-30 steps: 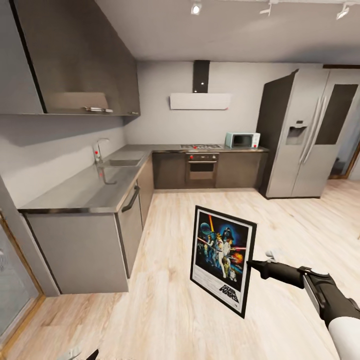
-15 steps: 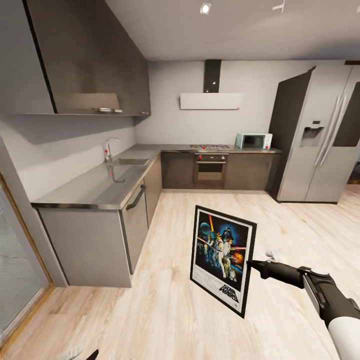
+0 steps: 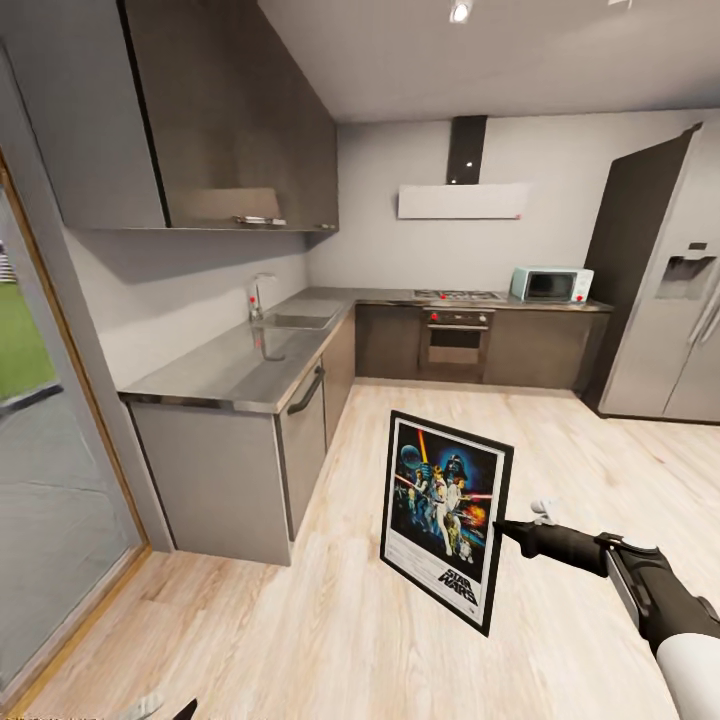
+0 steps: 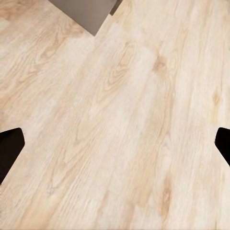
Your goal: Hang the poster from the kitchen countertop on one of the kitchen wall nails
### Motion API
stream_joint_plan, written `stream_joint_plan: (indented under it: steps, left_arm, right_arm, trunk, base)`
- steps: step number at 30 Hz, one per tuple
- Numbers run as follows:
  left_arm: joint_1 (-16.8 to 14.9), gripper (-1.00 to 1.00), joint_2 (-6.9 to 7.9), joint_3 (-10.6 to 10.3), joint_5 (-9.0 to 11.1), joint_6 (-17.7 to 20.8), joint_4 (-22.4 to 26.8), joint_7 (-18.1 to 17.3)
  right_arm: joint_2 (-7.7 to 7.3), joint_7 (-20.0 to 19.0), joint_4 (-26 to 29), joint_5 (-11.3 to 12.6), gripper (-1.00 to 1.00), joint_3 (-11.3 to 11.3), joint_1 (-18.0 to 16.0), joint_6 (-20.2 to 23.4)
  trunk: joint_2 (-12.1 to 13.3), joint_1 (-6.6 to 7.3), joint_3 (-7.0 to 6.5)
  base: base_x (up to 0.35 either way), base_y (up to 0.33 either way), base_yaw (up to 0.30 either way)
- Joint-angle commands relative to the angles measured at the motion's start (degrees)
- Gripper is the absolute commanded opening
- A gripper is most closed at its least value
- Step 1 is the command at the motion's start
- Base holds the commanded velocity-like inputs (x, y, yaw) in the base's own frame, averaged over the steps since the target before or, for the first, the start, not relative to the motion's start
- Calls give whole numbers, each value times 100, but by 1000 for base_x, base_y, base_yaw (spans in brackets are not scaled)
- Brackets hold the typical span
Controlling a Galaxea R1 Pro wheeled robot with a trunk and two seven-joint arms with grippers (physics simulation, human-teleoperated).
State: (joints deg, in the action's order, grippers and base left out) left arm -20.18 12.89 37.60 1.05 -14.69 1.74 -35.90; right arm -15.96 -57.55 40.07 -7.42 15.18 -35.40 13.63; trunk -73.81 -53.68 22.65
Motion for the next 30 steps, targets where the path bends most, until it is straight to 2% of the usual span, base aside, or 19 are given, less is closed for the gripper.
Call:
stream_joint_plan:
  steps: [1, 10, 17, 30]
  left_arm:
    - [-5, 100, 3, -7, 12, -25, -8, -14]
    - [-4, 100, 1, -7, 11, -28, -9, -14]
    - [-5, 100, 3, -7, 13, -28, -7, -14]
    - [-4, 100, 2, -7, 15, -25, -7, -14]
  right_arm:
    - [5, -46, 9, -24, -100, 29, -5, 59]
    - [5, -37, 9, -30, -100, 26, -3, 52]
    - [5, -42, 9, -31, -100, 28, -6, 52]
    - [5, -46, 8, -23, -100, 29, -2, 56]
  trunk:
    - [-4, 0, 7]
    - [-4, 0, 7]
    - [-4, 0, 7]
    - [517, 285, -227]
  base:
    - [0, 0, 166]
    - [-35, -24, 250]
    - [-41, -29, 53]
    - [-2, -1, 2]
